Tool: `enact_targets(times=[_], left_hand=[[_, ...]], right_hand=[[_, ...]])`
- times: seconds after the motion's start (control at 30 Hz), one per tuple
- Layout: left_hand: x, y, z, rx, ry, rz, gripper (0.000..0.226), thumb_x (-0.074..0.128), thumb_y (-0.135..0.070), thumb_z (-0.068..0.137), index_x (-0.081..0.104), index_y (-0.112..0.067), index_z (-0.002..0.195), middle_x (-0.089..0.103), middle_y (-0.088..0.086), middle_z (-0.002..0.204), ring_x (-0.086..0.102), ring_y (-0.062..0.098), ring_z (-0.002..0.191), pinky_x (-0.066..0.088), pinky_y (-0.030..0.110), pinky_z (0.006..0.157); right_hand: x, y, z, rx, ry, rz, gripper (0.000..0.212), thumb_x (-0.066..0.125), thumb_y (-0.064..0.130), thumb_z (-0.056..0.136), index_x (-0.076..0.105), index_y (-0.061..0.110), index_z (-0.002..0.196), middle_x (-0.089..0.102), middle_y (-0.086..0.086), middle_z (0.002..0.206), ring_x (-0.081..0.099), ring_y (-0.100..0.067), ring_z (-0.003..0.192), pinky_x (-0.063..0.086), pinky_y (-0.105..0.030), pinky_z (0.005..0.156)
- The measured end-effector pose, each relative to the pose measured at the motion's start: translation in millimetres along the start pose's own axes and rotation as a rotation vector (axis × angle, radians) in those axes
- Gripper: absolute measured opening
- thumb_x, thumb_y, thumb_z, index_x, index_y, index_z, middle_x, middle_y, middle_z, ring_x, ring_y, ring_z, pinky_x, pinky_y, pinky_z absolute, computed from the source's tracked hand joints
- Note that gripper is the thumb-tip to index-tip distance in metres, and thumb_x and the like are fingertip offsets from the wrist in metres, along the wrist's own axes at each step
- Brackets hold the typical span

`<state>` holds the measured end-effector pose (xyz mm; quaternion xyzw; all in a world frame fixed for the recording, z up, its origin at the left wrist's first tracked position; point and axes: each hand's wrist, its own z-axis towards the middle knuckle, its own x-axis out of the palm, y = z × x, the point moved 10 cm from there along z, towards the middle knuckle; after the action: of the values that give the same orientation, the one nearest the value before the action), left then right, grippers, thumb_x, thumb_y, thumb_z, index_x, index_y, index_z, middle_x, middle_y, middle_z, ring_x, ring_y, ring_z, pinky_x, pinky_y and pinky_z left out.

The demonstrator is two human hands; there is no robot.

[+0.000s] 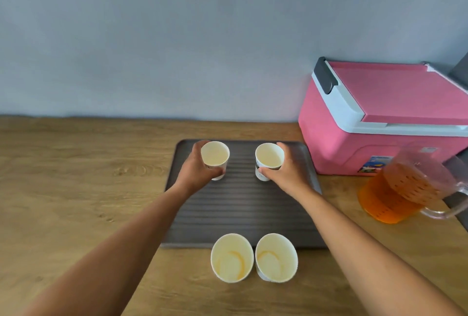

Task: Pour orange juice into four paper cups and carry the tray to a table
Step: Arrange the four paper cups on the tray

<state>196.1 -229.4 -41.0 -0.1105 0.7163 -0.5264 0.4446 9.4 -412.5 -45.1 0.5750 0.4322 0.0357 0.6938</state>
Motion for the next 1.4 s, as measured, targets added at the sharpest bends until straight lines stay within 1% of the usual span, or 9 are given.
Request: enact_targets(times=[0.47,0.63,0.7,0.83,0.97,1.1,1.23,1.33,1.4], left_hand=[[15,5,16,-0.008,0.024,0.023,0.090,0.084,-0.028,0.066,0.033,-0.033,0.140,0.056,-0.002,0.123,0.059,0.015,0.100,0.043,0.028,0.091],[12,8,9,0.002,0.035,0.027,0.124,0.087,-0.028,0.062,0.003,-0.033,0.152,0.048,0.000,0.142,0.044,0.018,0.131,0.036,0.033,0.106],[7,11,0,-0.005,0.024,-0.009,0.129,0.089,-0.028,0.062,-0.002,-0.032,0.153,0.043,0.001,0.146,0.042,0.019,0.134,0.036,0.039,0.111],[-5,19,-32,-0.034,0.001,-0.133,0.119,0.084,-0.034,0.071,-0.001,-0.027,0.154,0.037,-0.001,0.151,0.044,0.018,0.132,0.038,0.039,0.109],[-16,21,-79,-0.071,0.017,-0.333,0.108,0.069,-0.064,0.064,0.020,-0.025,0.152,0.046,-0.004,0.144,0.048,0.009,0.127,0.040,0.035,0.108],[-3,10,-132,-0.009,0.200,-0.449,0.102,0.071,-0.075,0.055,0.039,-0.031,0.142,0.056,-0.005,0.134,0.054,-0.002,0.120,0.043,0.023,0.101],[19,7,-173,0.086,0.350,-0.264,0.113,0.078,-0.073,0.049,0.029,-0.039,0.146,0.053,-0.013,0.137,0.045,-0.004,0.129,0.035,0.025,0.107],[31,5,-193,0.126,0.389,-0.174,0.123,0.087,-0.063,0.044,0.021,-0.043,0.147,0.049,-0.018,0.138,0.040,-0.010,0.129,0.030,0.021,0.108],[38,4,-200,0.138,0.399,-0.144,0.128,0.091,-0.055,0.044,0.019,-0.040,0.148,0.046,-0.019,0.136,0.040,-0.010,0.127,0.028,0.010,0.104]], right_hand=[[10,-15,22,0.008,0.075,0.020,0.099,0.083,0.033,0.069,0.024,0.033,0.148,0.050,0.004,0.137,0.049,-0.017,0.125,0.040,-0.036,0.107],[6,-17,11,0.035,0.069,0.036,0.123,0.084,0.044,0.058,0.006,0.037,0.153,0.048,0.004,0.144,0.047,-0.015,0.131,0.040,-0.038,0.110],[4,-18,2,0.049,0.052,0.067,0.128,0.084,0.049,0.055,0.001,0.039,0.152,0.045,0.006,0.146,0.050,-0.013,0.128,0.043,-0.039,0.108],[-10,-15,-29,0.055,-0.009,0.121,0.116,0.083,0.028,0.073,0.003,0.022,0.156,0.038,0.000,0.149,0.048,-0.014,0.128,0.040,-0.029,0.105],[-16,-18,-71,0.070,0.063,0.175,0.093,0.076,0.037,0.080,0.022,0.022,0.154,0.043,-0.001,0.149,0.050,-0.015,0.127,0.042,-0.032,0.103],[-8,-14,-121,0.062,0.233,0.258,0.090,0.073,0.053,0.068,0.039,0.025,0.147,0.054,-0.005,0.141,0.058,-0.010,0.119,0.049,-0.019,0.089],[-3,-12,-161,0.020,0.310,0.264,0.120,0.076,0.079,0.045,0.036,0.030,0.146,0.055,0.004,0.135,0.054,-0.007,0.124,0.048,-0.015,0.089],[1,-13,-185,0.012,0.334,0.255,0.128,0.083,0.073,0.038,0.030,0.034,0.148,0.052,0.010,0.135,0.053,0.001,0.122,0.045,-0.010,0.089],[4,-15,-196,0.014,0.334,0.247,0.130,0.090,0.062,0.038,0.027,0.037,0.149,0.050,0.011,0.136,0.056,0.006,0.116,0.044,-0.008,0.089]])
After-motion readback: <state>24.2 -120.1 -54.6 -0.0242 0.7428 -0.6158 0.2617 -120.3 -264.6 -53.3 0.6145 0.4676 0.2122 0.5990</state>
